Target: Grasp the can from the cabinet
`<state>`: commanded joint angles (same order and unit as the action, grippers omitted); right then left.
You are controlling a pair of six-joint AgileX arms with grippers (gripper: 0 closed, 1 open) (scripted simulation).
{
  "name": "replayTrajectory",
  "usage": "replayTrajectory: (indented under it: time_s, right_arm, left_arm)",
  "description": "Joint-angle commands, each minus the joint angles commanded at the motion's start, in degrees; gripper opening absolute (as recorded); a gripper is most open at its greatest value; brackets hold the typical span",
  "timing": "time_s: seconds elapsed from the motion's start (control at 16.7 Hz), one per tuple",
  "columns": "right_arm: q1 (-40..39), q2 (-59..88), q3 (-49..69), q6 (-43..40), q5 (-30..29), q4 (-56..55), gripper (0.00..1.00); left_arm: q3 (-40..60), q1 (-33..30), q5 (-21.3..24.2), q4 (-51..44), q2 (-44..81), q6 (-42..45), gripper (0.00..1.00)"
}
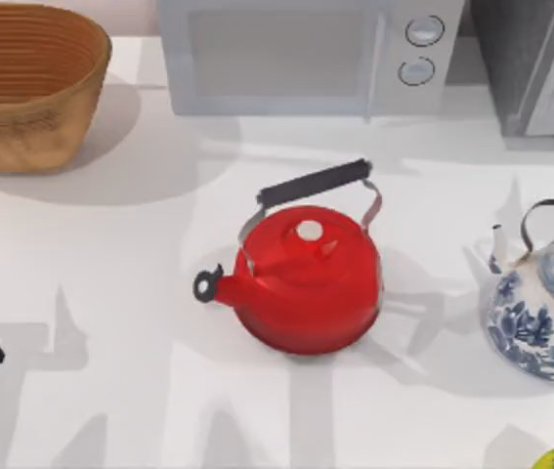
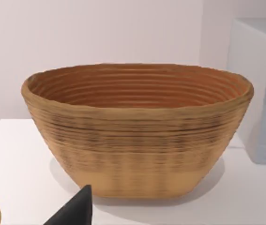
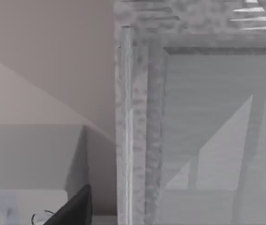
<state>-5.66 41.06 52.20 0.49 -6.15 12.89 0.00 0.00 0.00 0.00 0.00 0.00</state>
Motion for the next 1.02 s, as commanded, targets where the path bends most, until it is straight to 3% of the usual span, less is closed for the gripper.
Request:
replayTrajectory:
  time_s: [0.54, 1.02]
  right_arm:
    - [-4.3, 30.2, 41.1, 0.3, -4.4, 9.6, 1.0]
    - [-4.9, 35.0, 47.6, 0.4, -5.1, 11.0, 1.0]
  left_arm:
    - [0.0, 0.0, 0.0, 0.0, 0.0, 0.0, 1.0]
    - [0.0, 0.0, 0.0, 0.0, 0.0, 0.0, 1.0]
